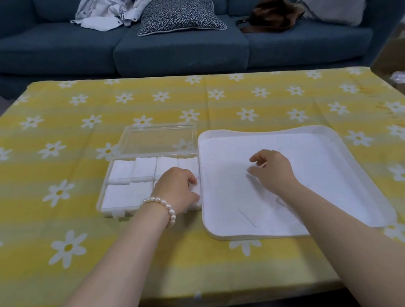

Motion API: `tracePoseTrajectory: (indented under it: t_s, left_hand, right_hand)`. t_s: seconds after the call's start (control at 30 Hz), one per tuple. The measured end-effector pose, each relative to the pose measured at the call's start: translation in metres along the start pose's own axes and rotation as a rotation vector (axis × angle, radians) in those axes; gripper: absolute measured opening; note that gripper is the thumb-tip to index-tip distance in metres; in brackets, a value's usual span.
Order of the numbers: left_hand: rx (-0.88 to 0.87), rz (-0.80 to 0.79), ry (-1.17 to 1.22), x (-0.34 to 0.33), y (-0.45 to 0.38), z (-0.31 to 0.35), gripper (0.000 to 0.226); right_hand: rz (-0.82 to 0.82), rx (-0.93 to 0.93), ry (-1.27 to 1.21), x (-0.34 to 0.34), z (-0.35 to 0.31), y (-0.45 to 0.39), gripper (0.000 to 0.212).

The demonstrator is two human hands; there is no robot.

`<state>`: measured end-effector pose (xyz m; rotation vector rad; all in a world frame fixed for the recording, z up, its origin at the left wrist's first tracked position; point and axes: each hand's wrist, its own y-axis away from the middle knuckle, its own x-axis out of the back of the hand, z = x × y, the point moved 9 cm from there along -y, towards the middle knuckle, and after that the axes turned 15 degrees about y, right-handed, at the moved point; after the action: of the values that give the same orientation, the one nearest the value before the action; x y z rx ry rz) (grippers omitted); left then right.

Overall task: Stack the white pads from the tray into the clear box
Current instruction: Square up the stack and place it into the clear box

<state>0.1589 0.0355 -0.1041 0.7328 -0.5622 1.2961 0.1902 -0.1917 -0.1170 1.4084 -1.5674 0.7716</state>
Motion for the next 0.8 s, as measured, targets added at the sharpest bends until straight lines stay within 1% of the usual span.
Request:
tracePoseTrajectory:
  t_s: [0.07, 0.13, 0.2, 0.23, 0.27, 0.33, 0.43, 0.47, 0.53, 0.67, 0.73, 0.8]
  left_hand:
    - [-0.002, 0.028, 0.003, 0.004, 0.001, 0.004, 0.031]
    - [-0.021, 0.111, 0.043, 0.015, 0.003, 0.012, 0.022]
    - [-0.057, 0.182, 0.106, 0.024, 0.007, 0.020, 0.015]
    - [-0.075, 0.191, 0.134, 0.026, 0.009, 0.024, 0.013]
    - [-0.089, 0.188, 0.155, 0.025, 0.010, 0.027, 0.011]
    - [-0.104, 0.172, 0.189, 0.021, 0.011, 0.029, 0.010]
    - [-0.089, 0.168, 0.273, 0.019, 0.009, 0.028, 0.012]
    - [-0.082, 0.172, 0.308, 0.019, 0.008, 0.027, 0.013]
    - [-0.073, 0.192, 0.373, 0.020, 0.006, 0.027, 0.014]
    - [-0.054, 0.248, 0.502, 0.025, 0.006, 0.025, 0.017]
    - [-0.041, 0.257, 0.543, 0.026, 0.006, 0.024, 0.018]
    - [-0.032, 0.259, 0.554, 0.025, 0.006, 0.022, 0.019]
  right_hand:
    - [-0.063, 0.114, 0.101, -0.007, -0.018, -0.010, 0.041]
    - [-0.157, 0.200, 0.237, -0.018, -0.036, -0.018, 0.060]
    - [-0.257, 0.230, 0.340, -0.026, -0.047, -0.025, 0.072]
    - [-0.304, 0.216, 0.349, -0.028, -0.049, -0.027, 0.074]
    - [-0.348, 0.195, 0.351, -0.030, -0.050, -0.029, 0.073]
    - [-0.405, 0.150, 0.342, -0.031, -0.049, -0.031, 0.062]
    - [-0.392, 0.103, 0.221, -0.027, -0.044, -0.033, 0.026]
    - [-0.375, 0.108, 0.196, -0.027, -0.041, -0.033, 0.023]
    - [-0.346, 0.115, 0.156, -0.025, -0.039, -0.034, 0.032]
    - [-0.315, 0.164, 0.061, -0.019, -0.056, -0.029, 0.033]
    - [-0.333, 0.215, 0.115, -0.026, -0.071, -0.024, 0.034]
    - [-0.307, 0.249, 0.235, -0.035, -0.080, -0.023, 0.036]
